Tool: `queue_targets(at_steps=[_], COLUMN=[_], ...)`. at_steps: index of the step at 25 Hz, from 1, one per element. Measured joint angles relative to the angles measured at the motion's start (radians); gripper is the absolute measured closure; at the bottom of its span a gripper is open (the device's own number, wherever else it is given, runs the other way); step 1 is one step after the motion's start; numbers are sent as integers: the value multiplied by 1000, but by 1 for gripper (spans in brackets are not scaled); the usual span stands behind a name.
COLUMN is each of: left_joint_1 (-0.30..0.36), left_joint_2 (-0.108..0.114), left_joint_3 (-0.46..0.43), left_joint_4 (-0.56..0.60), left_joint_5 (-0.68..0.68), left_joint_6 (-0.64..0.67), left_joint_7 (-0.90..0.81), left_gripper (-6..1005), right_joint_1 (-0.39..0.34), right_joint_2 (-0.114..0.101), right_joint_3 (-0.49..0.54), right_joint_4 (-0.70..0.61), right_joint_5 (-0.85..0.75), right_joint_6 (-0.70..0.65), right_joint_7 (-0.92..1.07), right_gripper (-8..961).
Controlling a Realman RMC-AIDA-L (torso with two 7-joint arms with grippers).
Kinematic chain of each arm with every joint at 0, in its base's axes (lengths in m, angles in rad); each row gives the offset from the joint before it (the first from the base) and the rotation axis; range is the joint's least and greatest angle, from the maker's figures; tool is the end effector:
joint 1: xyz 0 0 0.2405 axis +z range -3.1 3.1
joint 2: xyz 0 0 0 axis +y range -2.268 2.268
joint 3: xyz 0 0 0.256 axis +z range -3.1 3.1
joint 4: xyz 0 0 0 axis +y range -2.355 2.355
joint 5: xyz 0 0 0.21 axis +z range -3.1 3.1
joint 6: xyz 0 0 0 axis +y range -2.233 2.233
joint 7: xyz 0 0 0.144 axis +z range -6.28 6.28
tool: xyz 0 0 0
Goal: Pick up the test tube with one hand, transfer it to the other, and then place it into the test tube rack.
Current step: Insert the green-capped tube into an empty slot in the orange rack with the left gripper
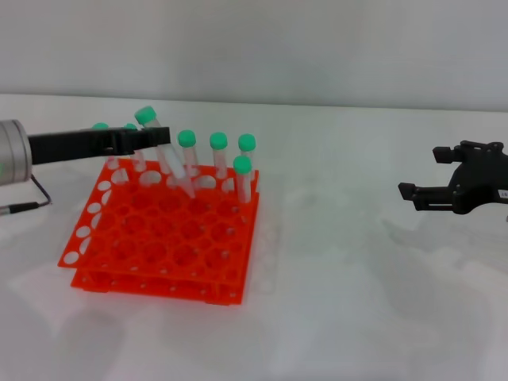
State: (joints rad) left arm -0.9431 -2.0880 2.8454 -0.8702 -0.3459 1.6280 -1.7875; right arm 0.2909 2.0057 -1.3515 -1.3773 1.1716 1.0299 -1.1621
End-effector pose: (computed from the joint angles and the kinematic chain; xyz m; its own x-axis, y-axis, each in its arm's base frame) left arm -0.2507 0.3916 0.0666 0.5001 0.6300 0.5942 0.8377 -0.5257 -0.1477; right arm 0.2071 0.3625 0.0423 0.9069 -0.2885 -0.3071 -0.4146 -0.7410 -0.5283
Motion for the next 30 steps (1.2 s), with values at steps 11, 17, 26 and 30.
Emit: queue_targets(at_steps=[11, 17, 26, 30], left_joint_1=[-145, -200, -217, -223], left_joint_2=[0, -2, -9, -10], left_joint_3=[0, 0, 0, 0], left_joint_4=[-113, -106, -84, -35], left_joint_5=[193, 252, 283, 292], left_joint_6=[1, -17, -47, -79], left_joint_7=[-120, -128, -117, -96], left_gripper=[792, 792, 792, 791], right_joint_1=[-19, -27, -34, -41], right_joint_2=[-2, -2, -2, -2], right_joint_3=[38, 37, 37, 37], right_joint_4=[-8, -9, -4, -1], right_joint_5=[-7, -7, -7, -7], right_joint_6=[3, 8, 8, 8], right_joint_7=[-31, -32, -35, -43], right_gripper=[104, 104, 104, 104])
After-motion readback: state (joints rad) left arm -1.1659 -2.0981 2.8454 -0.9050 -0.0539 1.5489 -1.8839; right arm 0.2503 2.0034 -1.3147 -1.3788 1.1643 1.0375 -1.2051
